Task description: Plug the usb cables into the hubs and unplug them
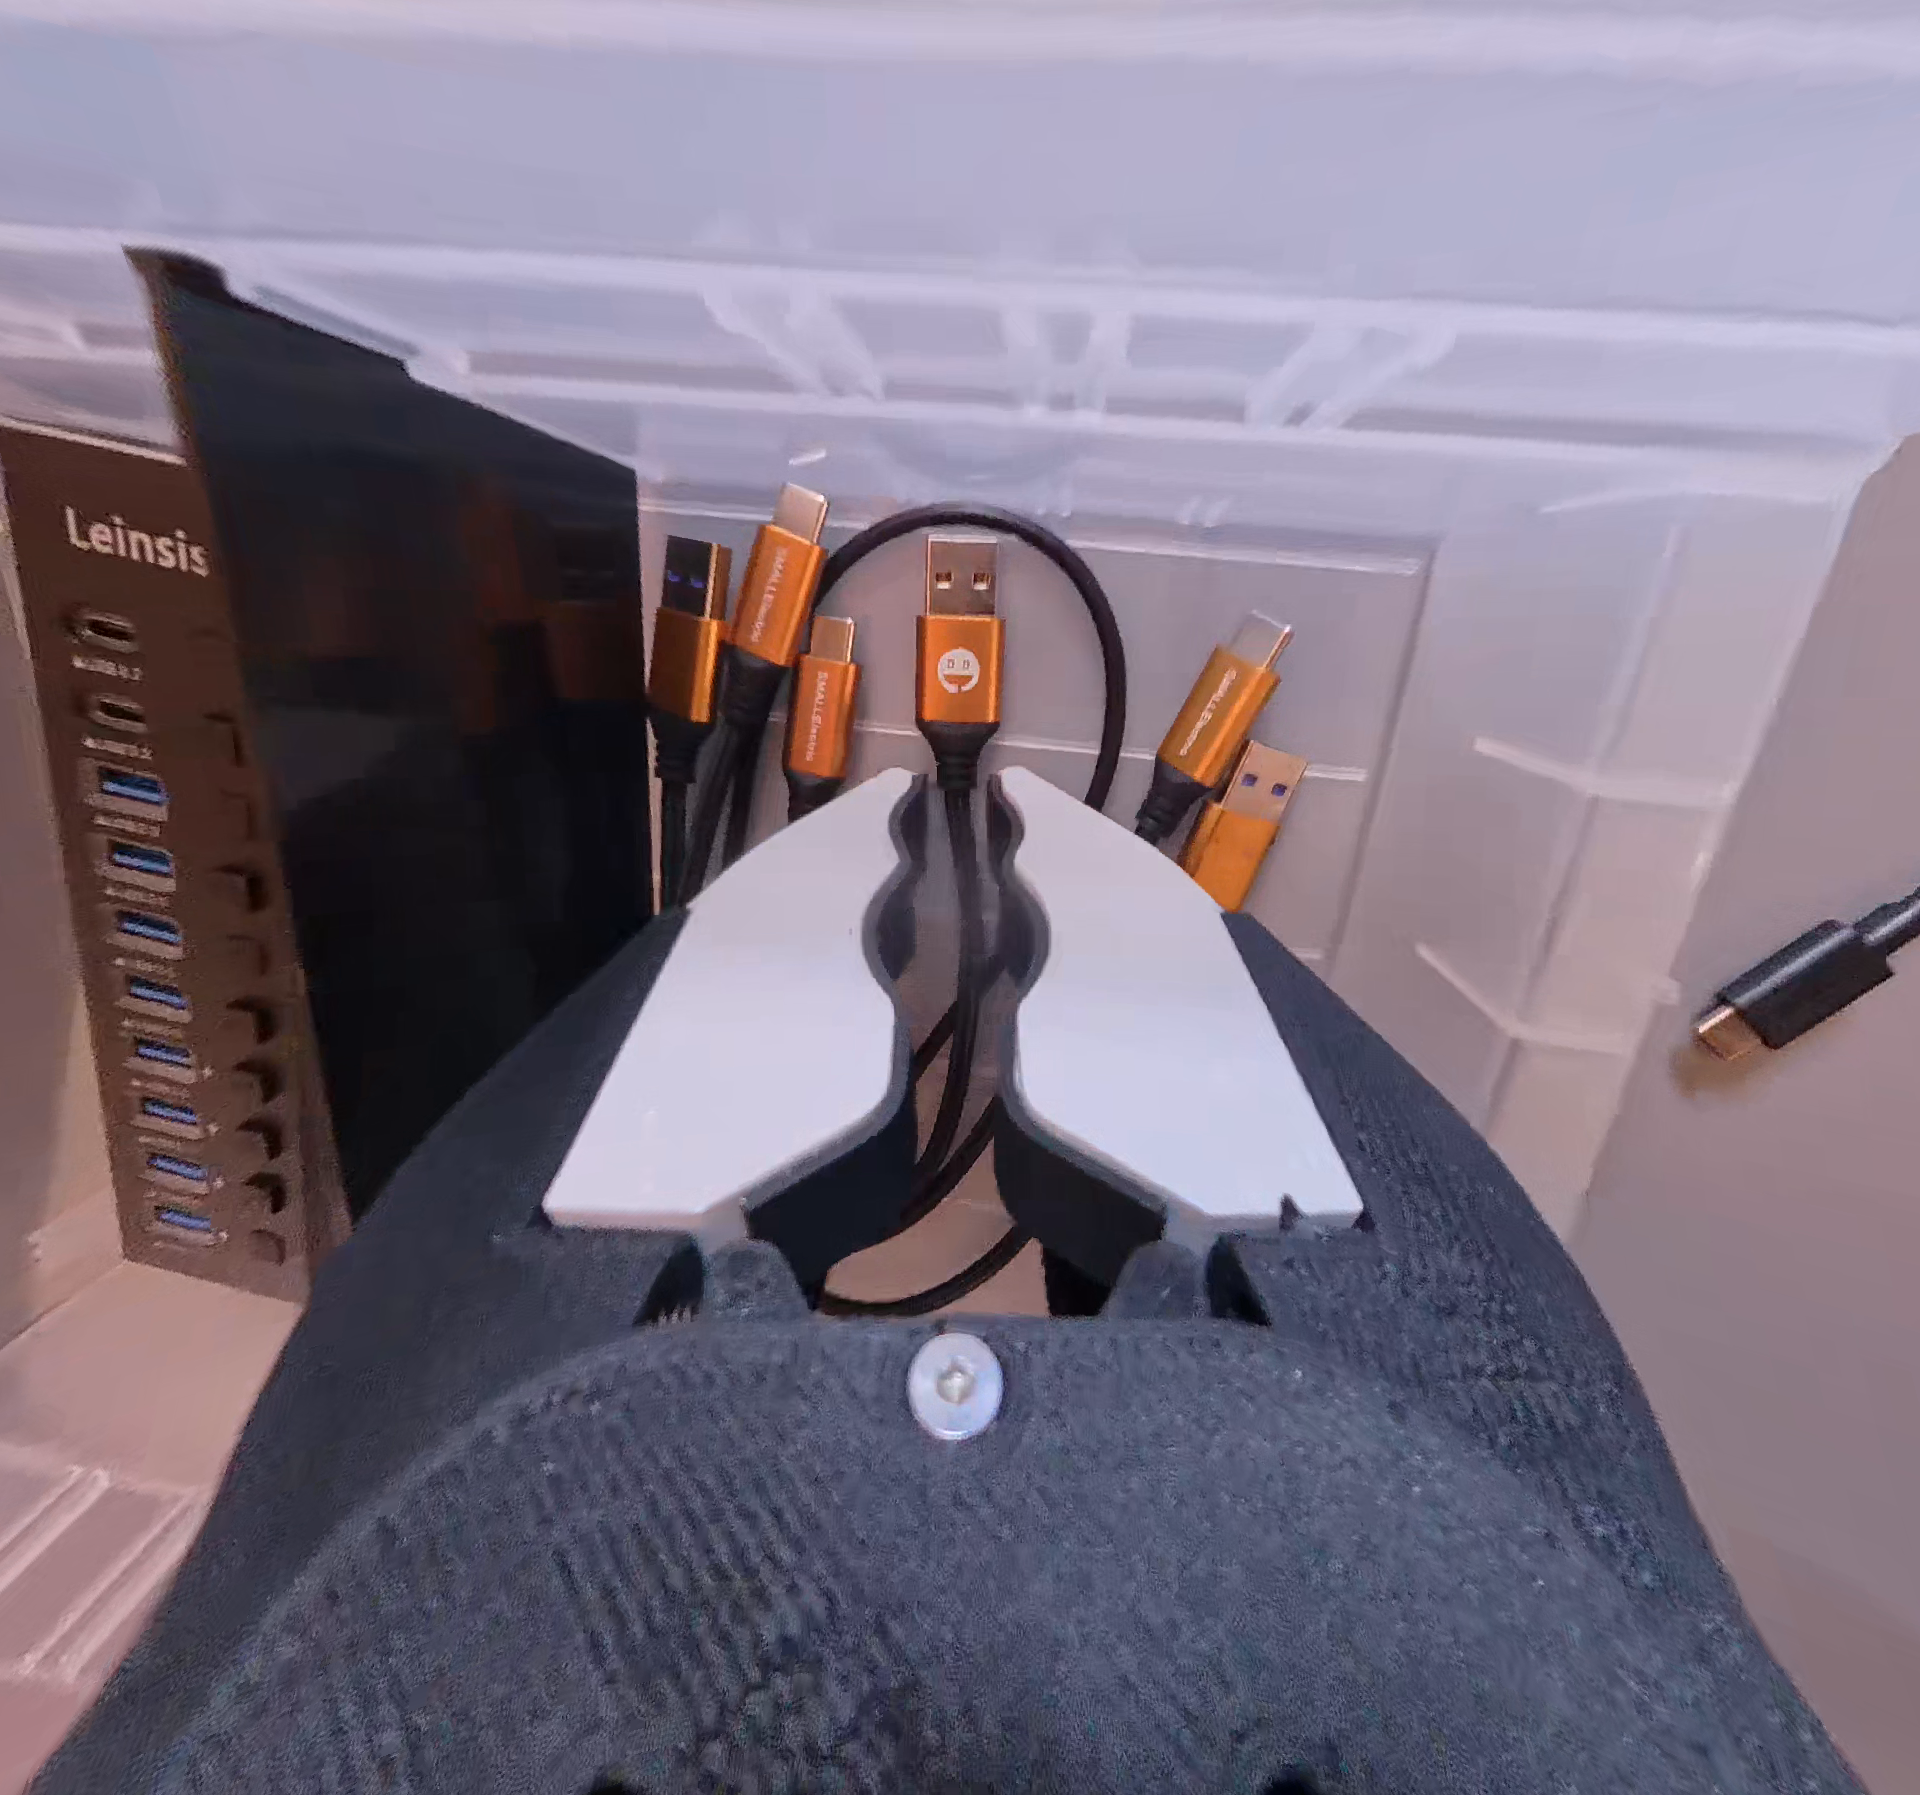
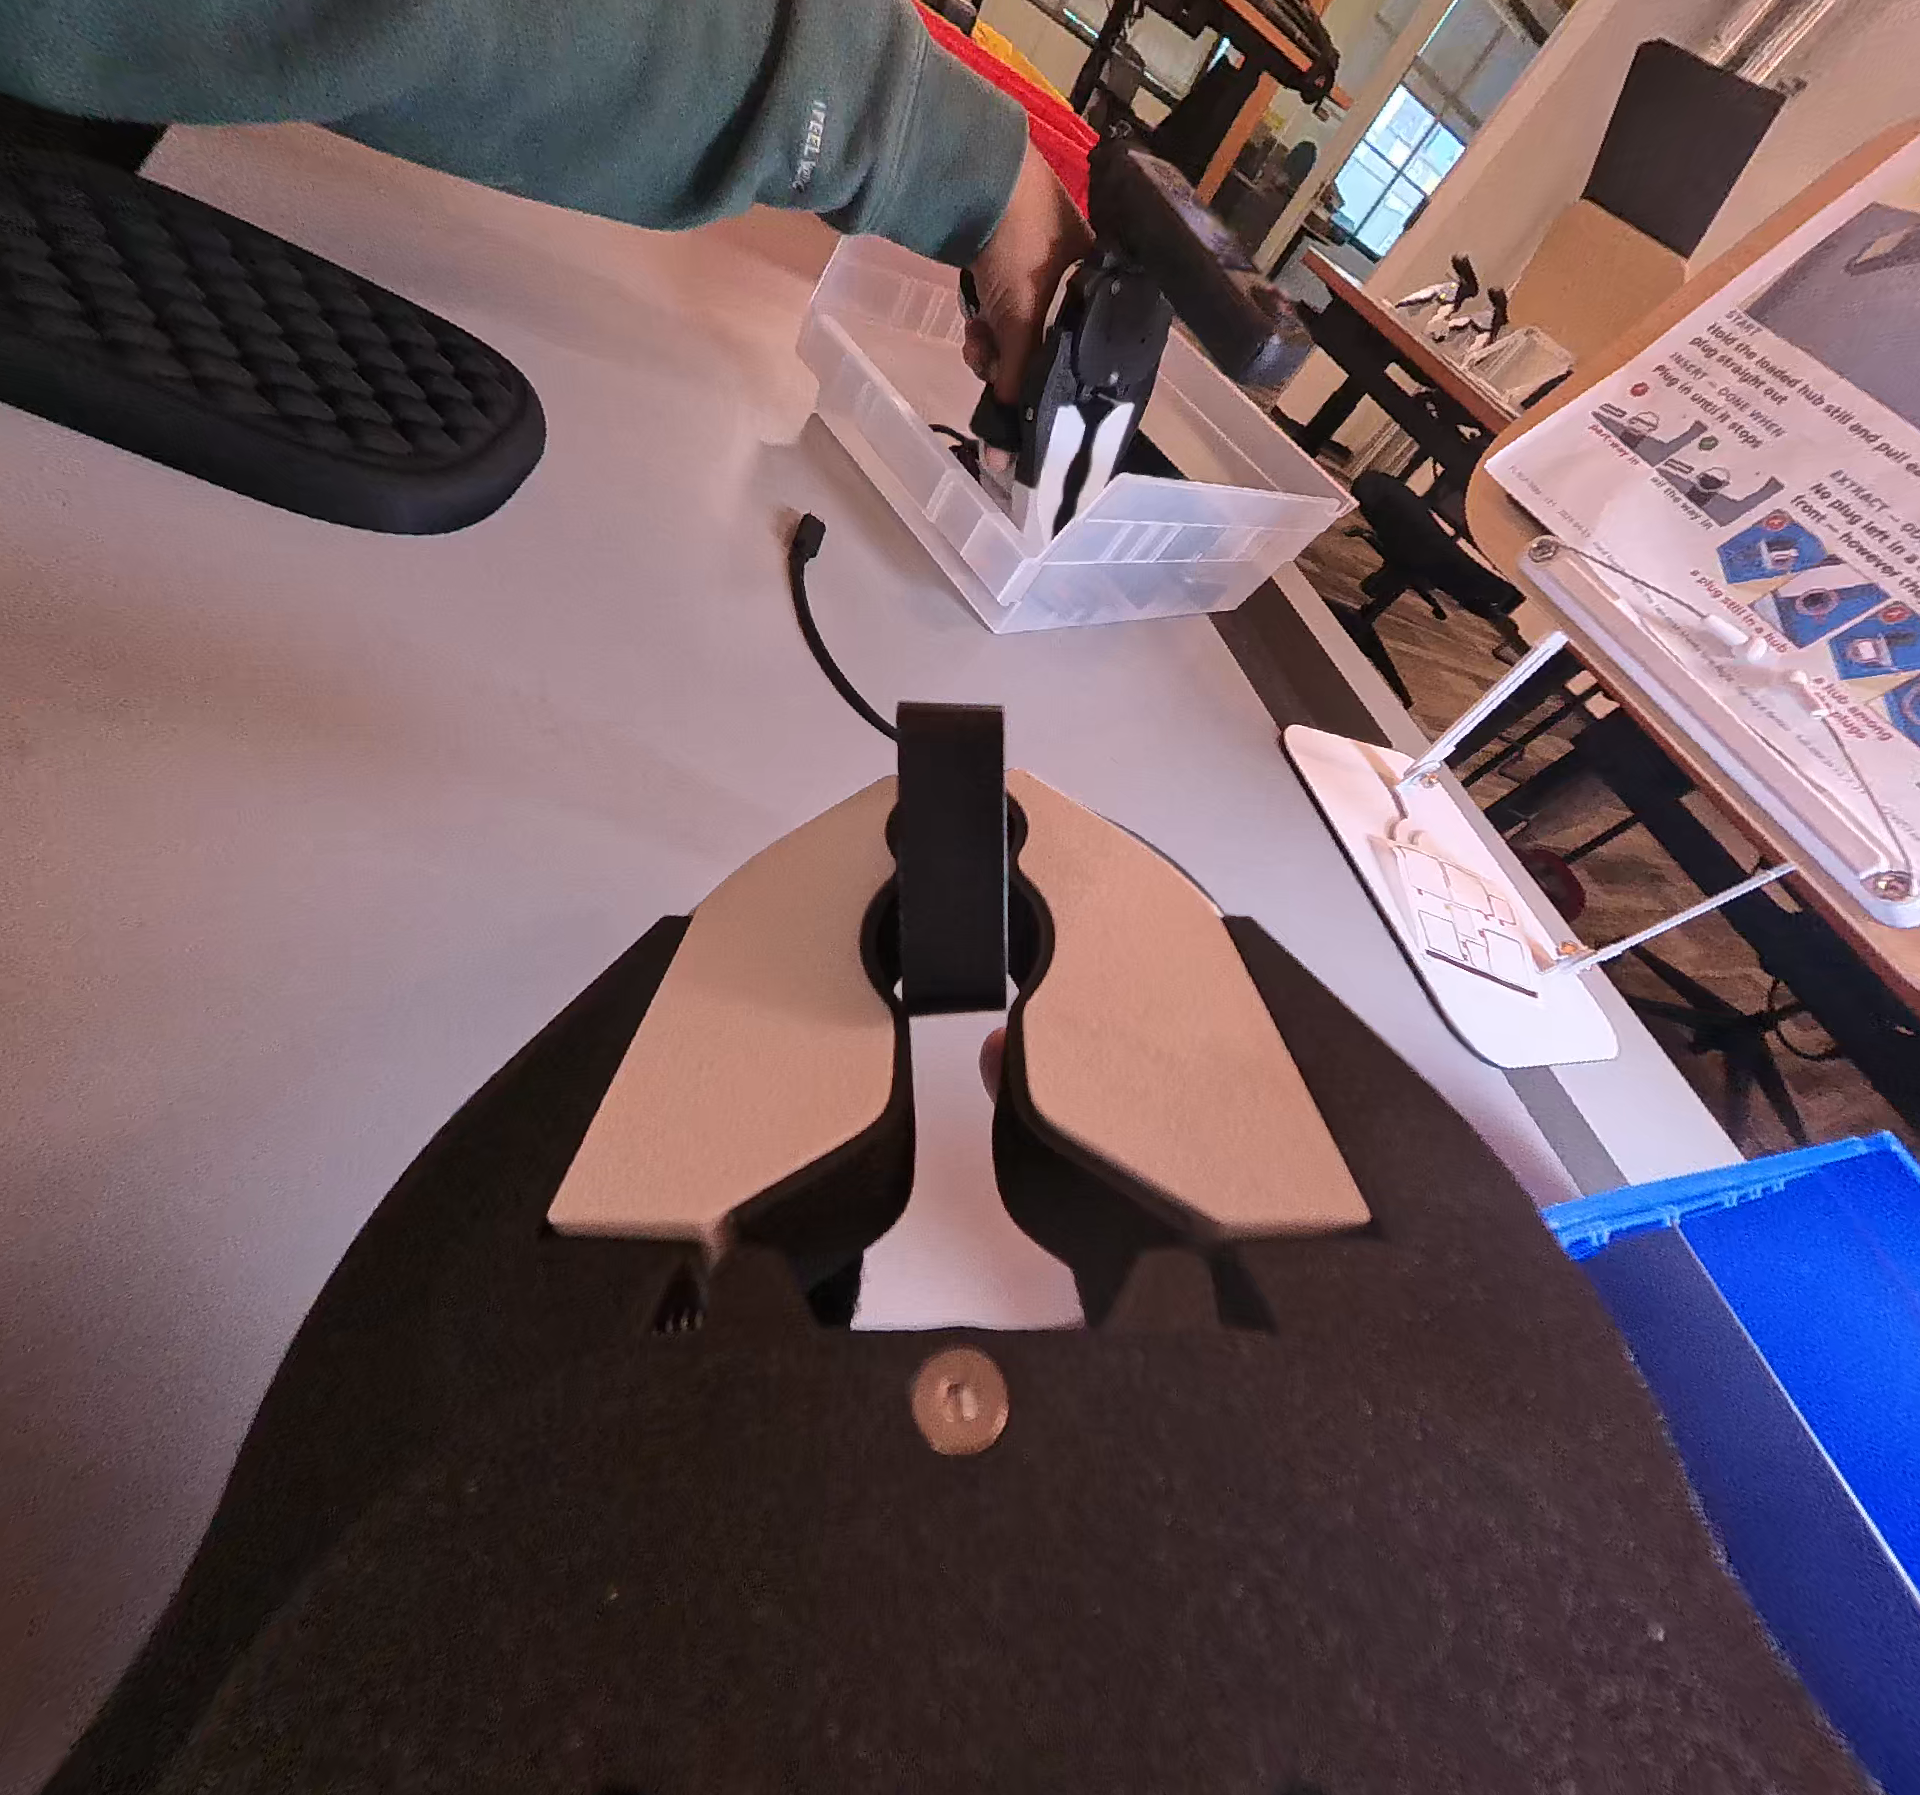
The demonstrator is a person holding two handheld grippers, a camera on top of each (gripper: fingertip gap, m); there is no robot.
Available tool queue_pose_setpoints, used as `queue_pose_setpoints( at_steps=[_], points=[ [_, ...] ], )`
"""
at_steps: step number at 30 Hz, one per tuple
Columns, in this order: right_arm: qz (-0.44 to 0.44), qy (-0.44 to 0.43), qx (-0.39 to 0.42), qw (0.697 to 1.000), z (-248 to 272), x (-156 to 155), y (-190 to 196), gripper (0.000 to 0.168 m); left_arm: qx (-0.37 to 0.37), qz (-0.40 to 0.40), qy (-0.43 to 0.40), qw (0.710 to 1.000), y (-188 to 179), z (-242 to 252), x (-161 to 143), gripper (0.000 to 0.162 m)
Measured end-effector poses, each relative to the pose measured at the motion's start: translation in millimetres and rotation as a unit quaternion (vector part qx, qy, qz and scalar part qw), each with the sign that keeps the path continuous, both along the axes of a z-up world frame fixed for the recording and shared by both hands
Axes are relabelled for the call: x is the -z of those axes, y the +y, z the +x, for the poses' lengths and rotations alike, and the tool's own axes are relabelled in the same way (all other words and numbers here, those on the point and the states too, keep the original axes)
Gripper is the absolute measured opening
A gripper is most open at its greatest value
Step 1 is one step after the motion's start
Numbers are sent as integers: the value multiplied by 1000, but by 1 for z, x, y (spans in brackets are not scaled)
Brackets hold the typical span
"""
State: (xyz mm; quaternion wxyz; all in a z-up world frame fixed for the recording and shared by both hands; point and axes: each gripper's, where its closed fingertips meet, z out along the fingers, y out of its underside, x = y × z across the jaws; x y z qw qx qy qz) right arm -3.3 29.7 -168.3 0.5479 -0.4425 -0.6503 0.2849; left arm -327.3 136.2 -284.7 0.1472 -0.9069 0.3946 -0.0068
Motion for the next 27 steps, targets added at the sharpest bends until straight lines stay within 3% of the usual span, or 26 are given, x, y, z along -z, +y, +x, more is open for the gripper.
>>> queue_pose_setpoints(
  at_steps=[4, 8, 11, 15, 17, 19, 22, 27],
  points=[
    [-1, -2, -5, 1000, 1, 2, -1, 12, -18, 6, -31, 999, 3, 3, 1, 7],
    [6, 4, 21, 1000, 5, -3, 10, 12, -31, 47, 15, 998, 1, -8, -19, 7],
    [2, 21, 50, 999, 11, -12, 23, 11, -45, 110, 11, 993, -8, -11, -77, 6],
    [-3, 38, 70, 997, 18, -20, 33, 11, -56, 212, 3, 976, -37, -3, -179, 6],
    [5, 44, 73, 996, 20, -23, 34, 12, -42, 236, -8, 971, -63, 19, -220, 6],
    [15, 50, 63, 997, 20, -26, 31, 12, 1, 233, -36, 972, -94, 60, -243, 6],
    [31, 70, 14, 997, 17, -30, 17, 12, 88, 183, -105, 974, -141, 141, -233, 6],
    [40, 61, -3, 997, 17, -22, 15, 12, 191, 81, -251, 945, -190, 243, -160, 7]
  ],
)
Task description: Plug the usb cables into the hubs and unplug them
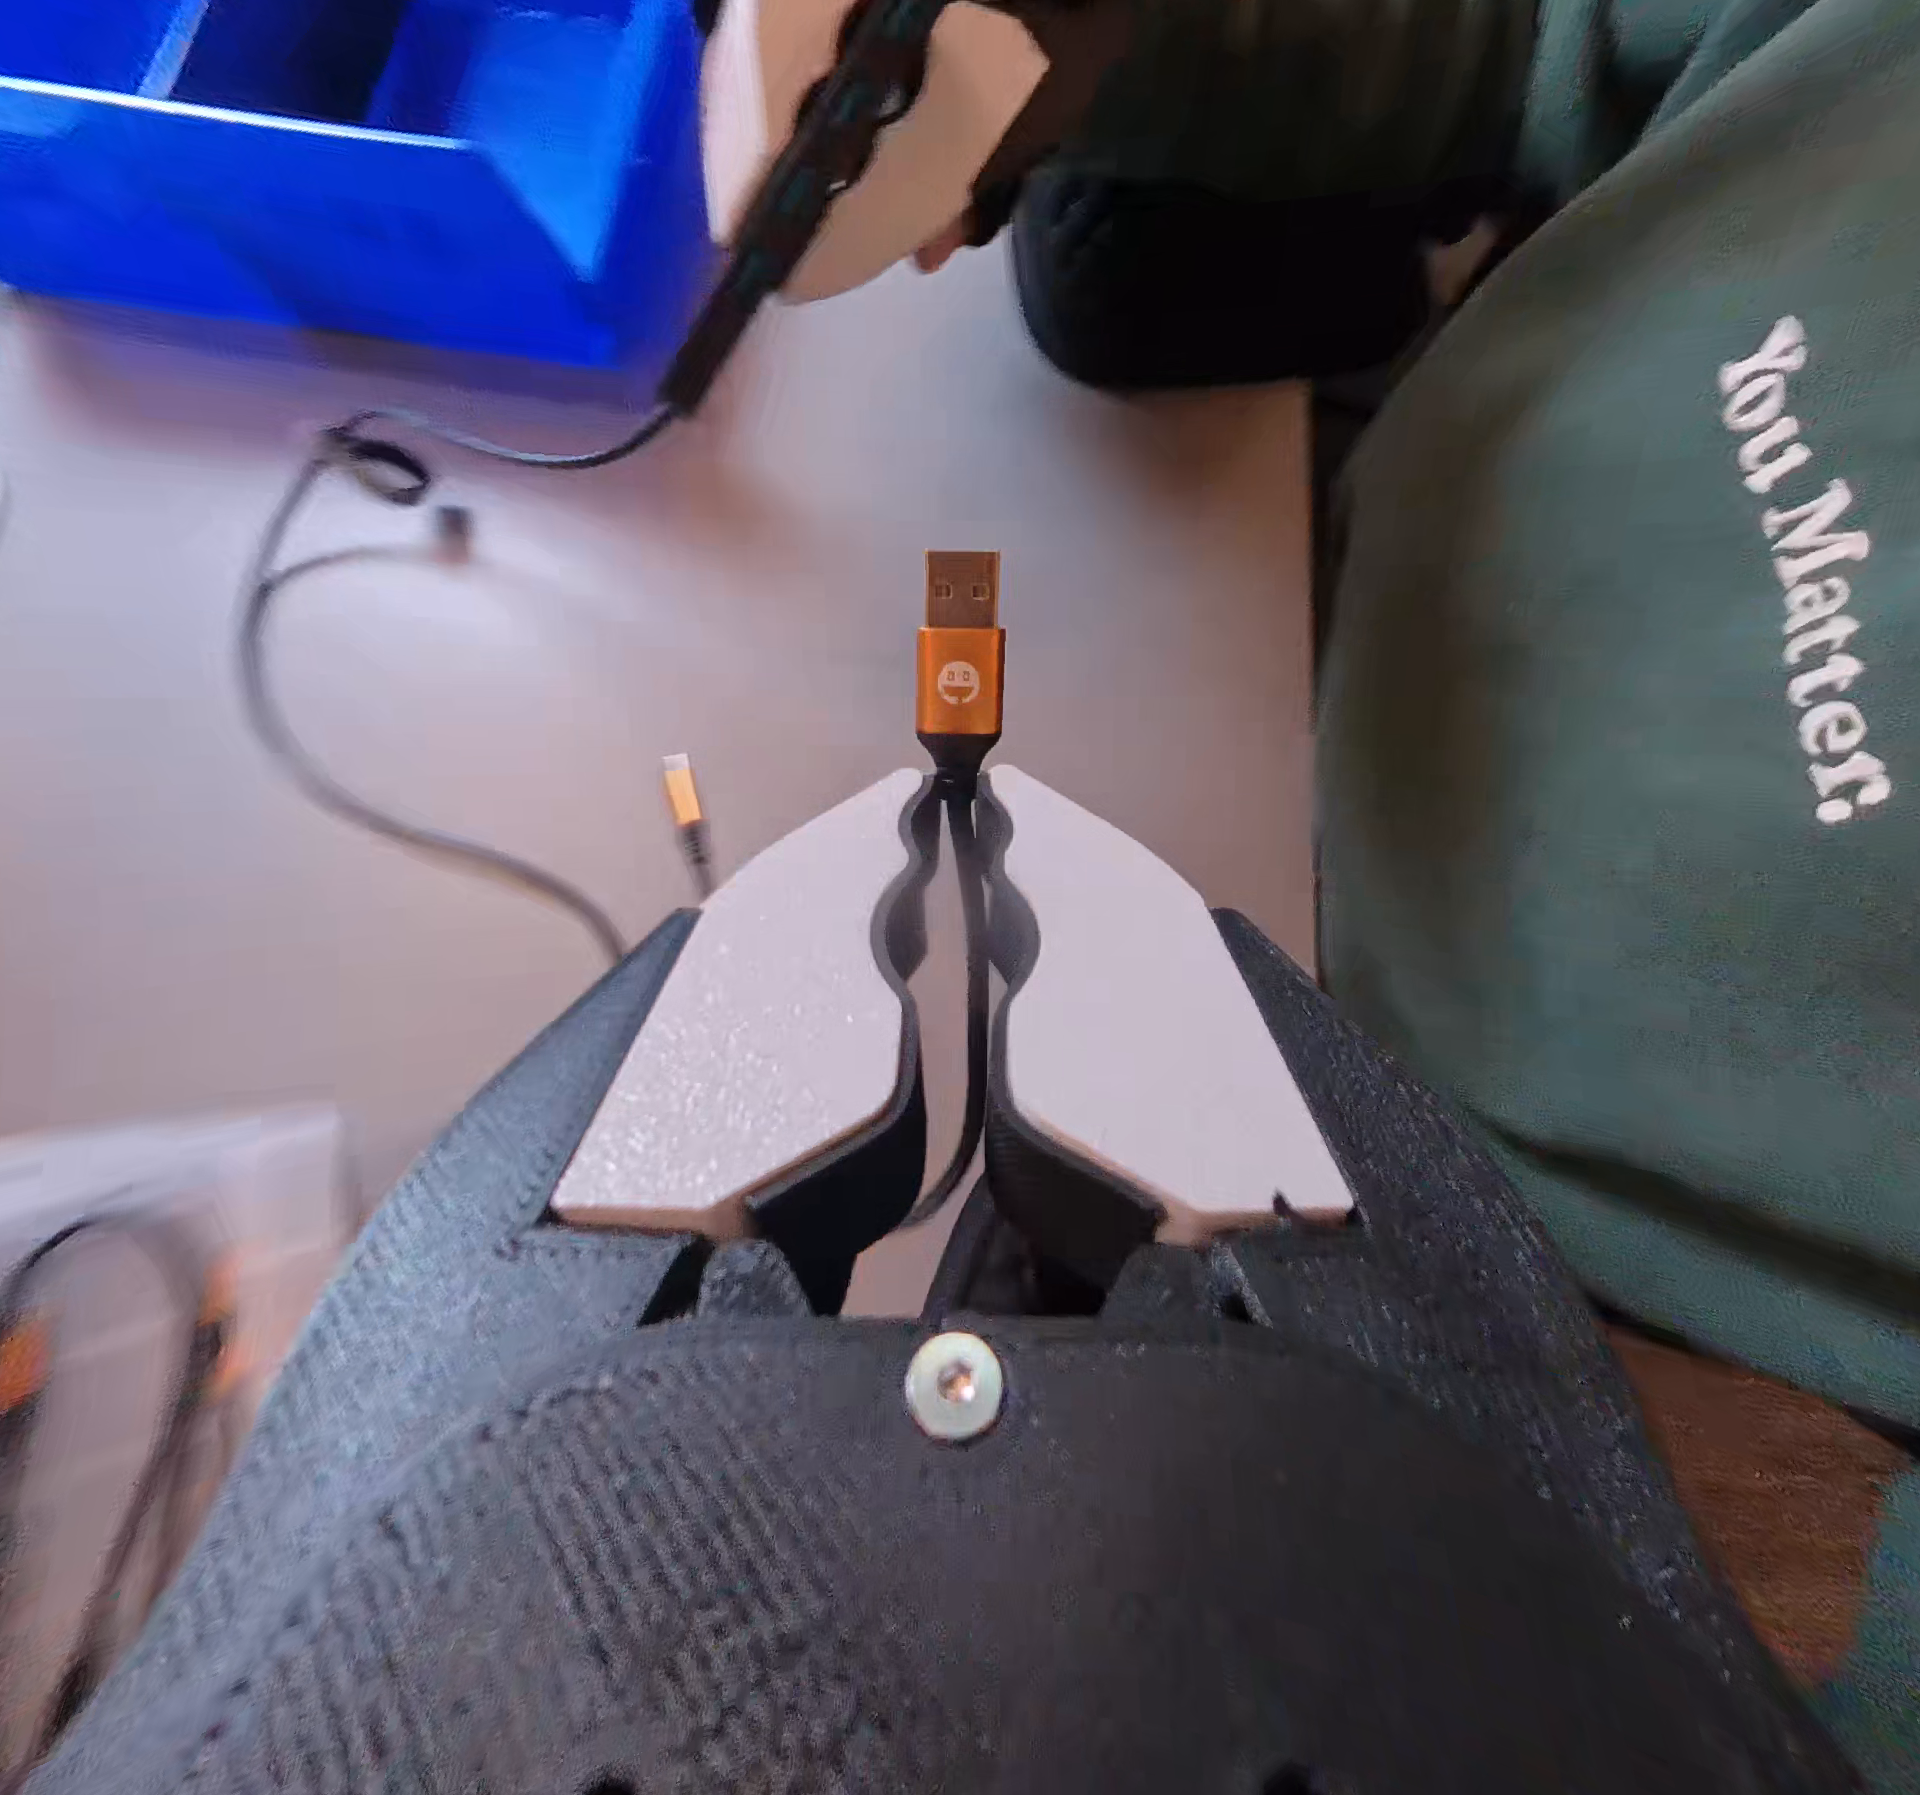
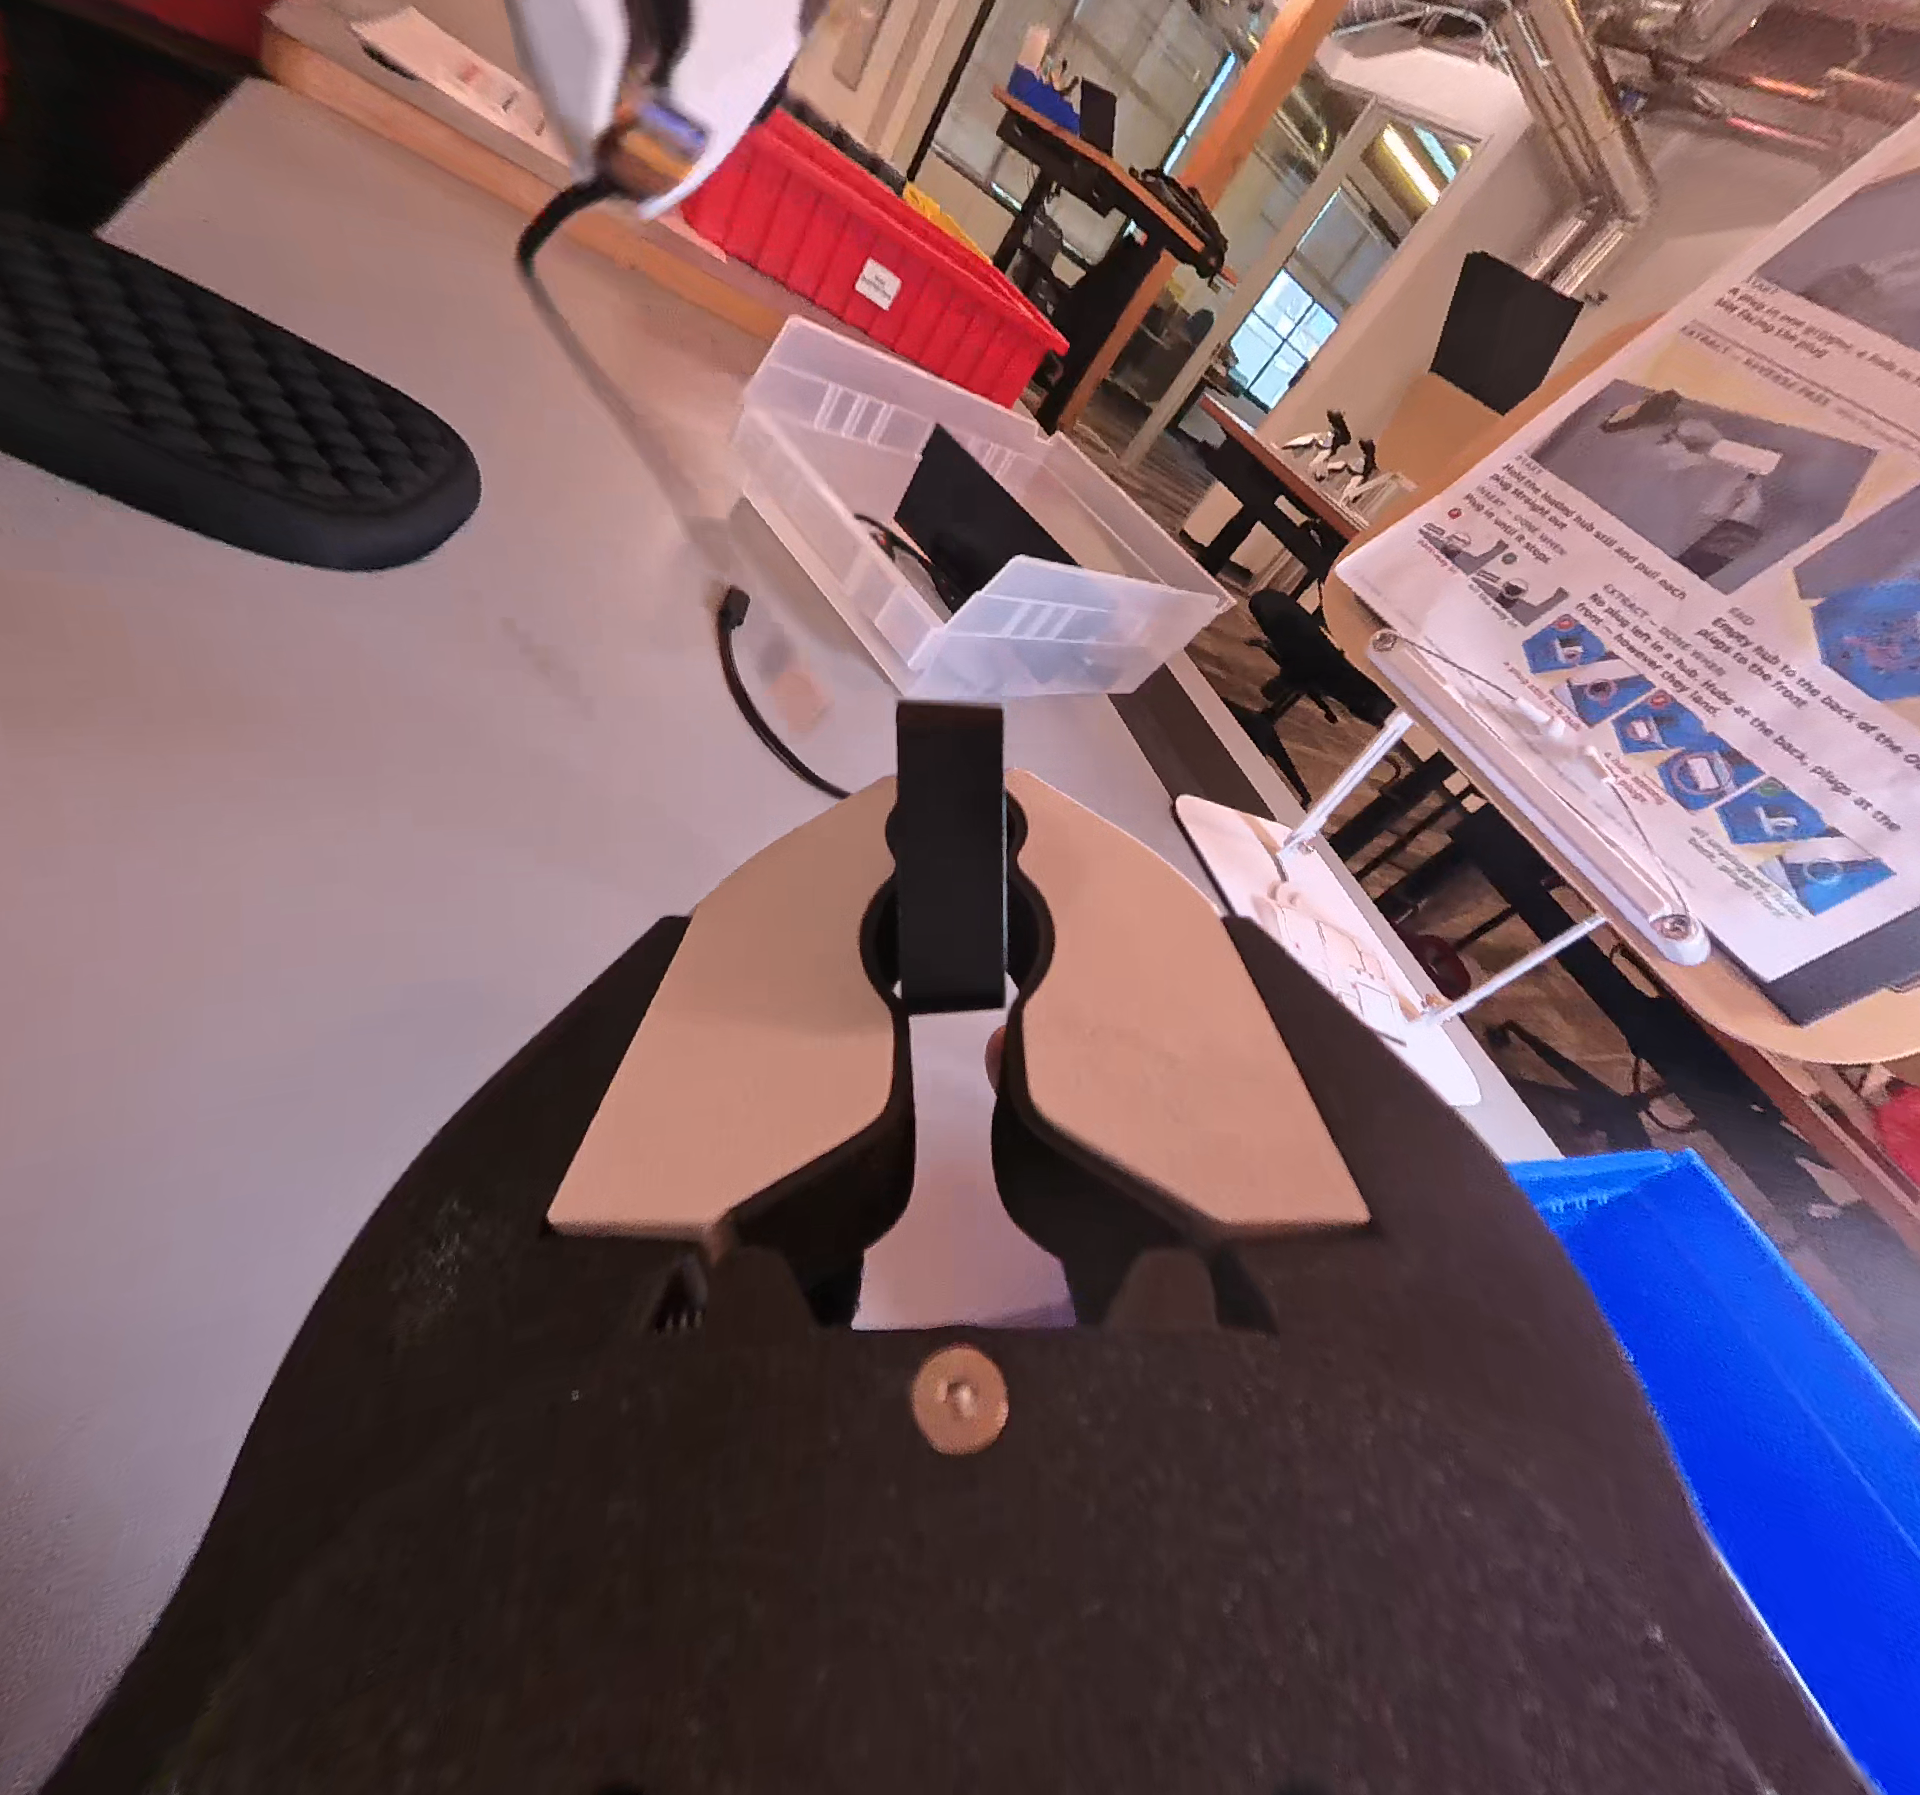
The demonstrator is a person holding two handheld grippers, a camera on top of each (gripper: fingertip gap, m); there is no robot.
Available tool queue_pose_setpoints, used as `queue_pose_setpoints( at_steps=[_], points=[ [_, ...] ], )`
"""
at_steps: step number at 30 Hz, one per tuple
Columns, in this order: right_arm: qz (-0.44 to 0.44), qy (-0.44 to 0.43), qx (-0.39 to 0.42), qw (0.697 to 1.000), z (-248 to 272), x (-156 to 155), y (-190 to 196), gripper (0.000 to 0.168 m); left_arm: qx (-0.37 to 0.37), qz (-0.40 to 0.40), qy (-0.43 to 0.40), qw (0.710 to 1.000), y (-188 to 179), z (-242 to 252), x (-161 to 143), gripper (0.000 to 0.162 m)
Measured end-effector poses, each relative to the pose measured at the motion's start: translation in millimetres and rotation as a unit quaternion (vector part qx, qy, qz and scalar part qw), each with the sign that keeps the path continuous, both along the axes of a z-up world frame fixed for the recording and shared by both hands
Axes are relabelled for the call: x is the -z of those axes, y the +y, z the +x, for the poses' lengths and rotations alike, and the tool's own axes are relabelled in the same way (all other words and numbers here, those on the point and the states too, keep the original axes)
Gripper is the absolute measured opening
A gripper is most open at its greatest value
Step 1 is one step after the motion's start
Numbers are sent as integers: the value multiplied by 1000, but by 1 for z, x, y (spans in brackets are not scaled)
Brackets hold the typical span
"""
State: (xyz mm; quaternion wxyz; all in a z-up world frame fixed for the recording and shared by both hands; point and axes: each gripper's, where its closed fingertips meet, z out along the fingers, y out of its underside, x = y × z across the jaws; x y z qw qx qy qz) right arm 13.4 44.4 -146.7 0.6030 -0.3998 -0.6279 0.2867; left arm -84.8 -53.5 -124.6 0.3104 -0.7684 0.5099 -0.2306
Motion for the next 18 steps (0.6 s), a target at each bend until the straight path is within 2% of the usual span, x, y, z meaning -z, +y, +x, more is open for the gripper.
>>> queue_pose_setpoints(
  at_steps=[3, 5, 7, 13, 18],
  points=[
    [7, -12, 4, 1000, 2, 5, 1, 11, 46, -28, -99, 994, 1, 23, 30, 6],
    [9, -17, 3, 1000, 3, 7, 1, 11, 59, -43, -168, 983, 7, 29, 40, 6],
    [8, -19, -7, 1000, 3, 11, -1, 12, 65, -37, -202, 976, 12, 31, 48, 6],
    [-6, -24, -52, 998, -2, 23, -11, 12, 57, -73, -175, 980, 21, 38, 73, 6],
    [-2, -43, -61, 997, -5, 35, -14, 12, 35, -105, -136, 984, 30, 50, 114, 6]
  ],
)
